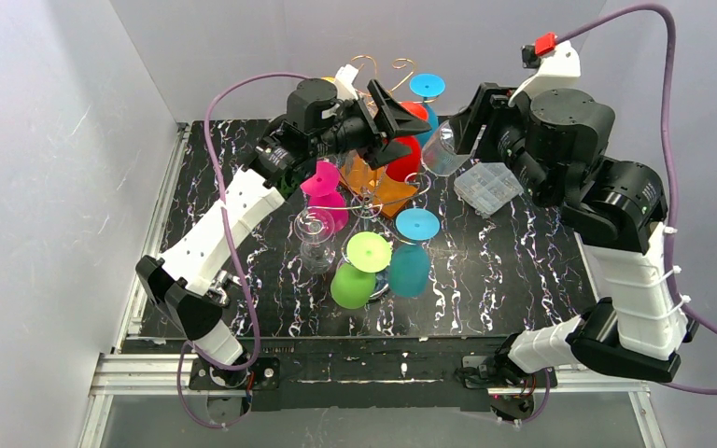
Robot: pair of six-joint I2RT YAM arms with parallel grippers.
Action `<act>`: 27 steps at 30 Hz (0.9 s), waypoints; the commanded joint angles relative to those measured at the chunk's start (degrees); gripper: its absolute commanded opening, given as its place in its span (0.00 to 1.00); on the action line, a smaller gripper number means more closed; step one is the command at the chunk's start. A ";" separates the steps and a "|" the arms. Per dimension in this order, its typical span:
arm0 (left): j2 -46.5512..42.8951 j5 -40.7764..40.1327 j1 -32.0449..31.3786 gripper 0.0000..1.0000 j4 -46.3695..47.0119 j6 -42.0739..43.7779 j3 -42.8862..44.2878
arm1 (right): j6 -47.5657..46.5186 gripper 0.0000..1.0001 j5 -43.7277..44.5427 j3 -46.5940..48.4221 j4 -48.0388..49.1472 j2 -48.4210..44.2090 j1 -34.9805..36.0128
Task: Take the wine glass off the wine glass rack
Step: Place the wine glass at the center of the board.
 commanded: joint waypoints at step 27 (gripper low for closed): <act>-8.64 5.68 1.11 0.75 21.30 -16.95 -10.82 | 3.31 0.38 1.41 -4.32 15.81 -5.51 0.02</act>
